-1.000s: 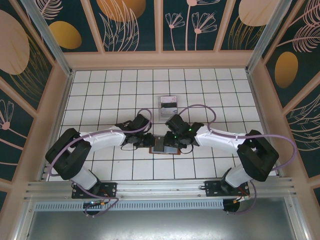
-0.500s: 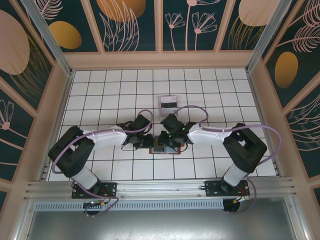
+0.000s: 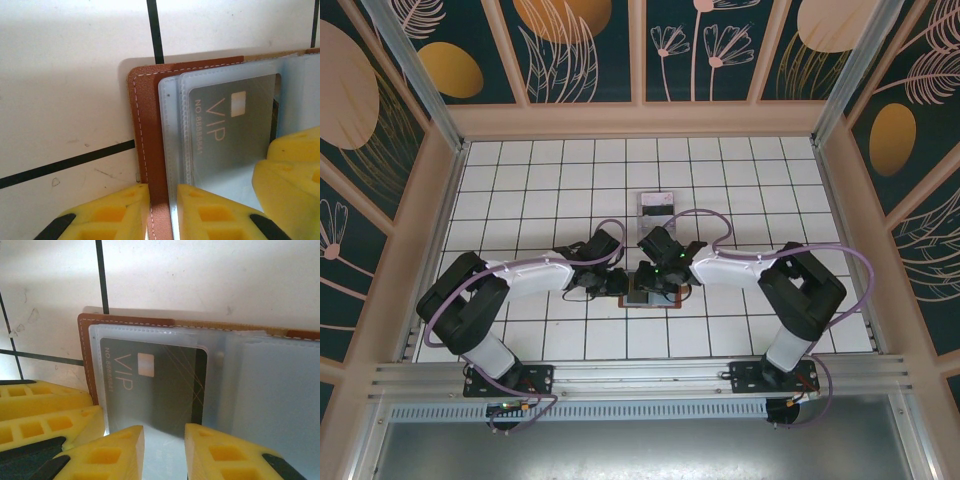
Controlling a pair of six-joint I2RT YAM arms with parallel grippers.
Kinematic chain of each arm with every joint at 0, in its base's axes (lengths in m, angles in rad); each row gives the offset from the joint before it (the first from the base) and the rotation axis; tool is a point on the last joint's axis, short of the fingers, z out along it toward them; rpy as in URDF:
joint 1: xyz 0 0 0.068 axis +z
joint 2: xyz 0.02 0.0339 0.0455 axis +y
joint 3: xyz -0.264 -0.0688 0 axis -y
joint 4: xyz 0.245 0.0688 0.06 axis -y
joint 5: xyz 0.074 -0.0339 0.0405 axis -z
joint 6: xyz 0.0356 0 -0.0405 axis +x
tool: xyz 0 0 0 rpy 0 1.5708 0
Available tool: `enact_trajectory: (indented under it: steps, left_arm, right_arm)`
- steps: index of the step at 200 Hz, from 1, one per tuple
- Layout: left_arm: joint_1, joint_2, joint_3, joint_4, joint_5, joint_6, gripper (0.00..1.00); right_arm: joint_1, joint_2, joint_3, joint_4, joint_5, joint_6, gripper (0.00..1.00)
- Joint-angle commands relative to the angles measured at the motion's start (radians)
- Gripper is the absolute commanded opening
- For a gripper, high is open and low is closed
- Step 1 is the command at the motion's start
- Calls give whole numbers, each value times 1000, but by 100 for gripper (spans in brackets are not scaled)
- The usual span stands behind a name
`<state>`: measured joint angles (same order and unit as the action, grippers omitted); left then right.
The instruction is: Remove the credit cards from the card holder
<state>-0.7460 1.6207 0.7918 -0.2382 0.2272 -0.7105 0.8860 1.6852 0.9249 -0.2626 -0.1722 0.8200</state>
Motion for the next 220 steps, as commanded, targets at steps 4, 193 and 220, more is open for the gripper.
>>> enact_trajectory:
  steps: [4, 193, 220]
  left_arm:
    - [4, 14, -17, -41, -17, 6, 24]
    - [3, 48, 60, -151, -78, 26, 24]
    - [2, 57, 62, -174, -101, 21, 24]
  right_arm:
    - [-1, 9, 22, -65, 50, -22, 28]
    - [-54, -79, -82, 81, -47, 9, 26]
    - [-58, -60, -92, 114, -65, 11, 25]
